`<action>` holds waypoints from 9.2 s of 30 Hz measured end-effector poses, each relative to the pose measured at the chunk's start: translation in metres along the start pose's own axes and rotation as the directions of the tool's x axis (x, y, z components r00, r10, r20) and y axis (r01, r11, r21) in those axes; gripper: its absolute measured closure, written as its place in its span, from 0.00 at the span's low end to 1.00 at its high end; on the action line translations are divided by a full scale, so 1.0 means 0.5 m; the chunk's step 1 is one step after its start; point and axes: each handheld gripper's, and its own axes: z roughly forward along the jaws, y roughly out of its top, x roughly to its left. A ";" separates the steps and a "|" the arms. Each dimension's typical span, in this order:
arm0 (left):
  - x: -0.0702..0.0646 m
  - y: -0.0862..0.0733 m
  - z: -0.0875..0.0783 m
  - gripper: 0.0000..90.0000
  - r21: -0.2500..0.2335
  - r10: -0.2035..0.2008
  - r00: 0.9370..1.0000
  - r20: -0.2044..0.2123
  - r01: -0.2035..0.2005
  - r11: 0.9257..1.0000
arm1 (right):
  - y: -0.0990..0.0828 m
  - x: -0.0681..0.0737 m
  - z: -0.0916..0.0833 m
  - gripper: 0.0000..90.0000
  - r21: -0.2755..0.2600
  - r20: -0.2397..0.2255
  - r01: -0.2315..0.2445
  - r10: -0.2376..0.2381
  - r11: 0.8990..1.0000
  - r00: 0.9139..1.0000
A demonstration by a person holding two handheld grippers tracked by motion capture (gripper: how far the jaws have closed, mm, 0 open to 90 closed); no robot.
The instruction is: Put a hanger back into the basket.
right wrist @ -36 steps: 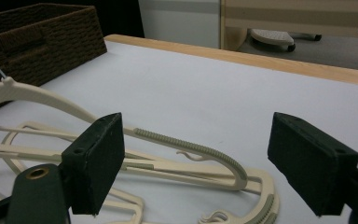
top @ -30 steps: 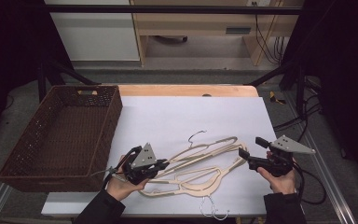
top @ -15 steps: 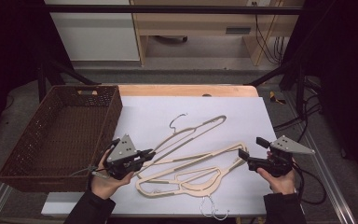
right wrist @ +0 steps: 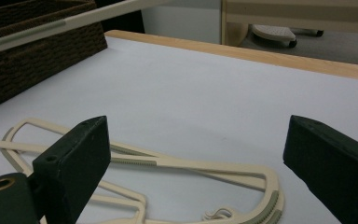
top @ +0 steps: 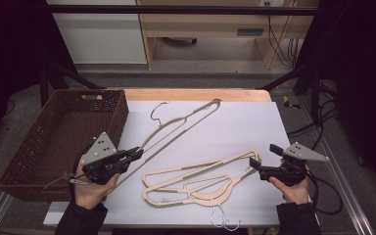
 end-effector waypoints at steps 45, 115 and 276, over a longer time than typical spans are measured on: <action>0.289 -0.033 -0.177 0.95 0.052 -0.015 0.976 -0.219 0.027 0.998 | 0.004 0.003 -0.003 0.04 -0.017 0.013 -0.019 0.019 1.000 1.000; 0.412 -0.220 -0.144 0.88 0.441 -0.193 0.872 -0.450 0.405 0.801 | 0.000 0.005 0.006 0.04 0.004 0.014 -0.009 0.009 1.000 1.000; -0.198 -0.165 0.283 0.46 0.349 0.242 0.911 0.333 -0.358 0.866 | -0.094 0.246 0.173 0.84 0.346 -0.585 0.381 -0.121 0.857 0.802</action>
